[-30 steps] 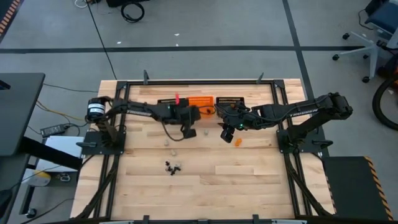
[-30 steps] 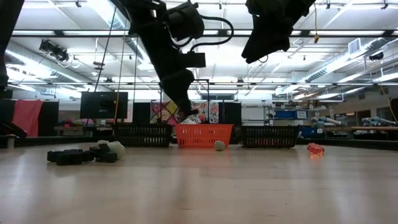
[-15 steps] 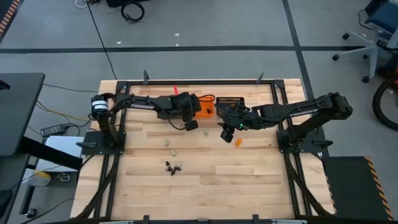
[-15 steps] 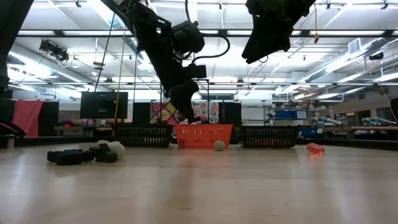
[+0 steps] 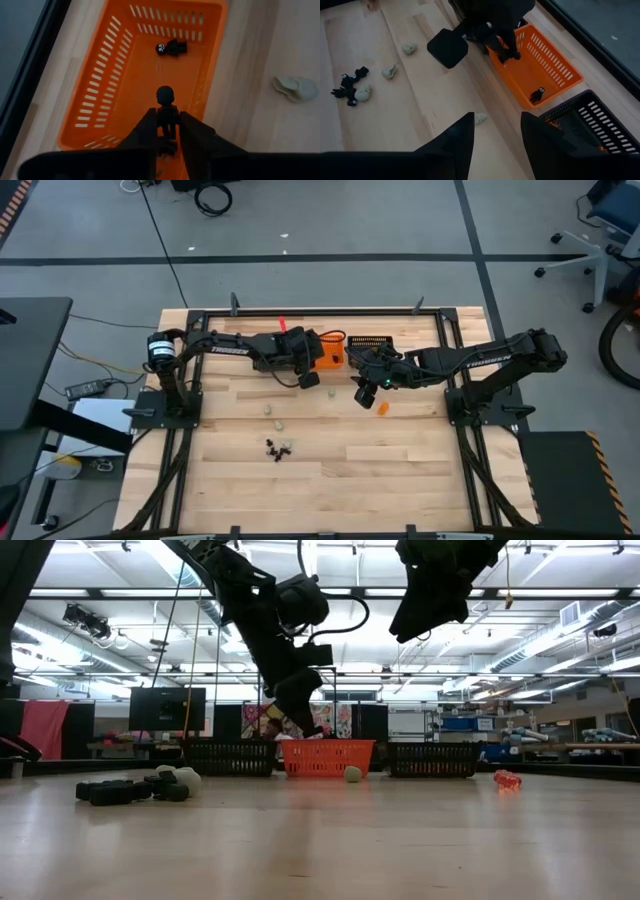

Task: Sort Halloween decoration
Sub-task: Put the black skeleton toy into the orange bin, then put the white skull toy into the left black bin

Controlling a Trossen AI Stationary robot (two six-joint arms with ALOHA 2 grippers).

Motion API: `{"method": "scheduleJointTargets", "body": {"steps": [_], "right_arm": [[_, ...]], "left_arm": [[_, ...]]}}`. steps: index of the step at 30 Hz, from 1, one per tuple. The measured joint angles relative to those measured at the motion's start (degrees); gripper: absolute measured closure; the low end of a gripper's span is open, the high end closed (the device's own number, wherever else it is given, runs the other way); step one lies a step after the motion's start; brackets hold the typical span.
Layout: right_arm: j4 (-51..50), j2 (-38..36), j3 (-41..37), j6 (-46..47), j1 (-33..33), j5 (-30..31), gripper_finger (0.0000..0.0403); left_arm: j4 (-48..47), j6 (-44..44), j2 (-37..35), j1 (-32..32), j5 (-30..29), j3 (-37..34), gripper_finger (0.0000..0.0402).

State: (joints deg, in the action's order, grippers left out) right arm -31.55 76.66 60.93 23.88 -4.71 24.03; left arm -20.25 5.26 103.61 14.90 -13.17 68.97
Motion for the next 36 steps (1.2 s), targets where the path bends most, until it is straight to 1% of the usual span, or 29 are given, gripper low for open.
{"method": "scheduleJointTargets", "body": {"steps": [4, 7, 16, 23, 28, 30, 34, 36], "right_arm": [[0.0, 0.0, 0.0, 0.1, 0.0, 0.0, 0.0238], [0.0, 0.0, 0.0, 0.4, 0.0, 0.0, 0.0238], [-0.1, 0.0, 0.0, 0.4, 0.0, 0.0, 0.0238], [-0.4, 0.0, 0.0, 0.4, 0.0, 0.0, 0.0238], [-0.7, 0.0, 0.0, 0.1, 0.0, 0.0, 0.0238], [-1.1, 0.0, 0.0, 0.1, 0.0, 0.0, 0.0238], [-1.9, 0.0, 0.0, 0.0, 0.0, 0.0, 0.0238], [-1.9, 0.0, 0.0, 0.0, 0.0, 0.0, 0.0238]], "left_arm": [[-0.1, 0.0, 0.0, 0.0, 0.0, 0.0, 0.0311], [-0.1, -0.1, 0.0, 0.0, 0.0, 0.0, 0.0299], [-0.6, -3.7, -0.3, -0.2, 0.0, 0.0, 0.0297], [-6.3, -4.7, -0.7, -2.4, 0.3, 3.1, 0.0297], [-7.5, -4.7, -0.7, -5.1, 3.9, 4.7, 0.0297], [-9.8, -4.7, -0.7, -6.5, 5.6, 5.0, 0.0297], [-16.6, -4.2, -0.7, -9.8, 11.7, 4.6, 0.0297], [-20.1, -3.8, -0.7, -11.8, 13.5, 4.0, 0.0297]]}}
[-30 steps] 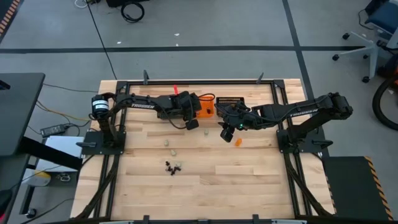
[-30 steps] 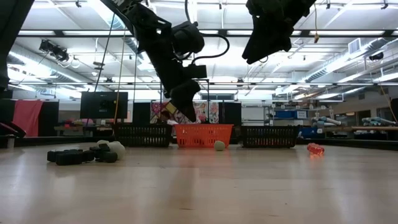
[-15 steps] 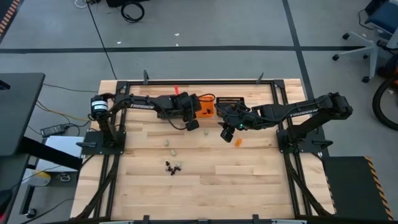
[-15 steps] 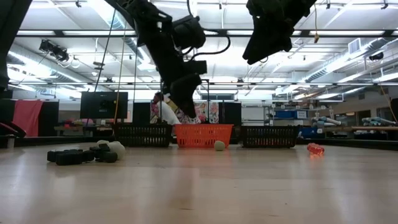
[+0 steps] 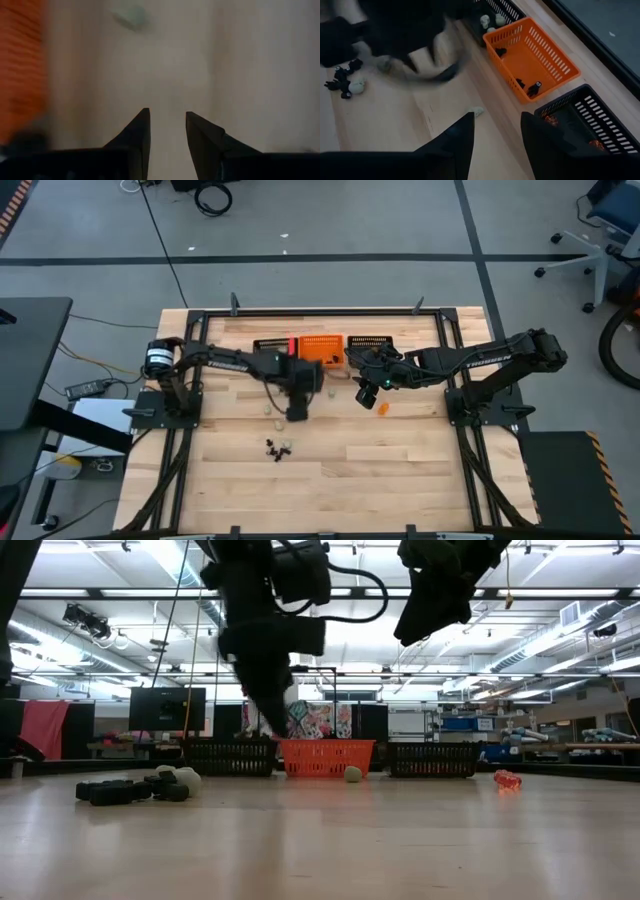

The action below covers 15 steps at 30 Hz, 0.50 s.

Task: Sort Halloween decoration
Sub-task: Put the white skull toy into the left black bin

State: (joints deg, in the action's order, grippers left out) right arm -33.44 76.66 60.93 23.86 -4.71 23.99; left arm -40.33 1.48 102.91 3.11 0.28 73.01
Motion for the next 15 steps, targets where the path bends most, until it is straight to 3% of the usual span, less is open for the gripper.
{"method": "scheduleJointTargets", "body": {"steps": [6, 15], "right_arm": [[0.1, 0.0, 0.0, 0.0, 0.0, 0.0, 0.0238], [0.5, 0.0, 0.0, 0.0, 0.0, 0.0, 0.0238]], "left_arm": [[-5.7, 0.1, 0.0, -6.6, 1.1, -1.9, 0.0297], [-5.4, -1.2, 0.0, -12.7, 0.4, -4.7, 0.0296]]}}
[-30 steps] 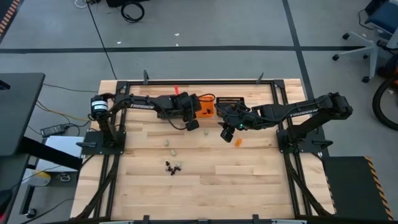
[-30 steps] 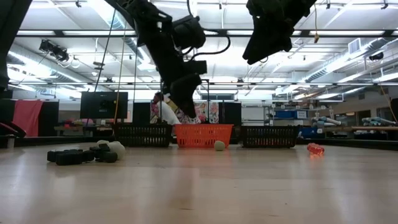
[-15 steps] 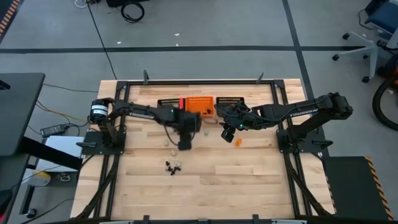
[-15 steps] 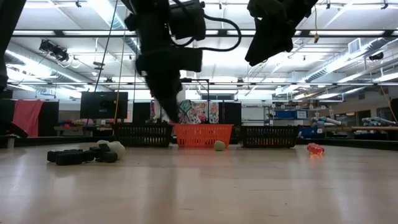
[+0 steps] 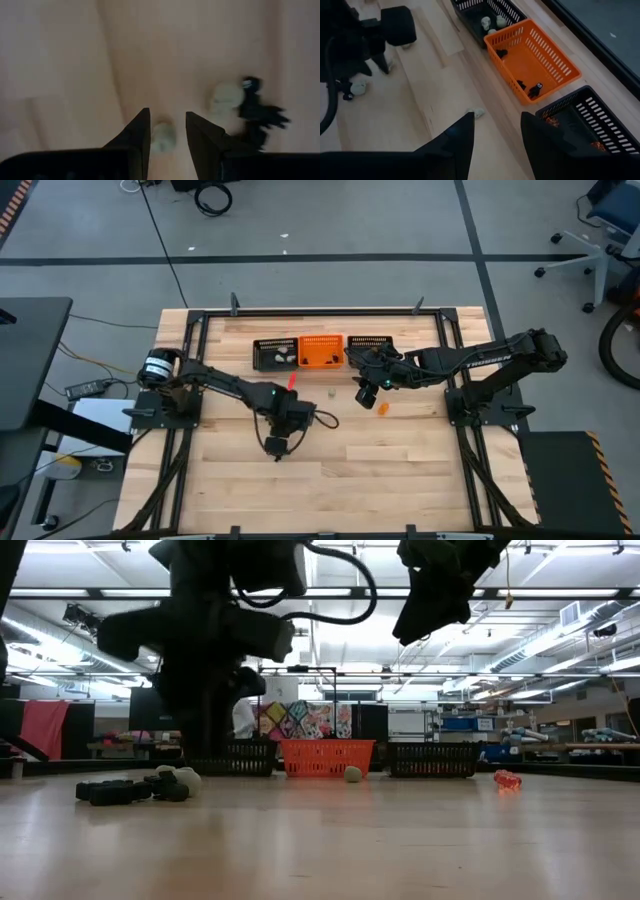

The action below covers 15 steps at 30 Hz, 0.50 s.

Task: Sort Halloween decoration
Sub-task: Put the white skull toy into the left black bin

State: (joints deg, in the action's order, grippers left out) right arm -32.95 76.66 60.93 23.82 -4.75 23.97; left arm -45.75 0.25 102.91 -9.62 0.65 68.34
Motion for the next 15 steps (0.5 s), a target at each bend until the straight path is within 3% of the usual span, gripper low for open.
{"method": "scheduleJointTargets", "body": {"steps": [5, 15], "right_arm": [[0.8, 0.0, 0.0, -0.4, 0.0, 0.0, 0.0238], [1.3, 0.0, 0.0, -0.4, -0.4, -1.1, 0.0238]], "left_arm": [[-0.8, -2.3, 0.0, -0.8, -6.4, -1.0, 0.0296], [-0.8, -3.4, 0.0, -3.7, -6.4, -1.0, 0.0288]]}}
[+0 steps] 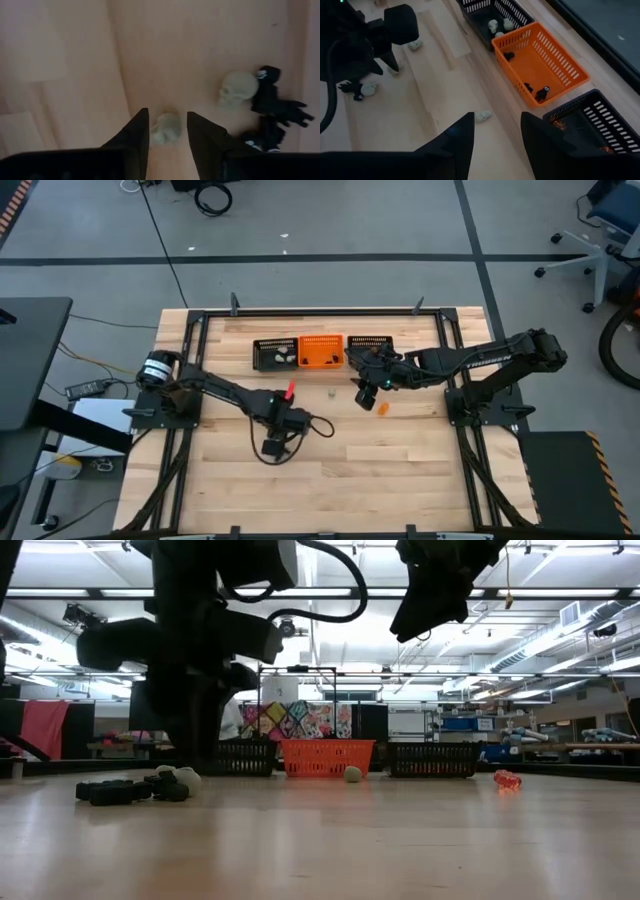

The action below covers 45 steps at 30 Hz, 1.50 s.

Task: Sort Halloween decoration
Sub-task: Put the white skull toy into the left black bin

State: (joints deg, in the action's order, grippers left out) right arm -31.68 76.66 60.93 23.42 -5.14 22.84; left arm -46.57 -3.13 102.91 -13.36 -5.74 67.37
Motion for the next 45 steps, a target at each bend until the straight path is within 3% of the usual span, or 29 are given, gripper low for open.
{"method": "scheduleJointTargets", "body": {"steps": [10, 14, 23, 45], "right_arm": [[0.1, 0.0, 0.0, 0.4, -0.1, 0.0, 0.0238], [0.1, 0.0, 0.0, 0.4, -0.1, 0.0, 0.0238], [0.4, 0.0, 0.0, 0.4, -0.1, 0.1, 0.0238], [1.6, 0.0, 0.0, 0.4, -0.1, 0.2, 0.0238]], "left_arm": [[-0.9, -1.8, 0.0, -1.4, 0.2, 0.0, 0.0197], [-1.0, -1.2, 0.0, -1.4, 0.0, -1.8, 0.0181], [2.4, -1.3, -0.1, -1.3, 0.9, -6.7, 0.0192], [5.4, -2.4, -0.1, -0.8, 4.7, -6.9, 0.0217]]}}
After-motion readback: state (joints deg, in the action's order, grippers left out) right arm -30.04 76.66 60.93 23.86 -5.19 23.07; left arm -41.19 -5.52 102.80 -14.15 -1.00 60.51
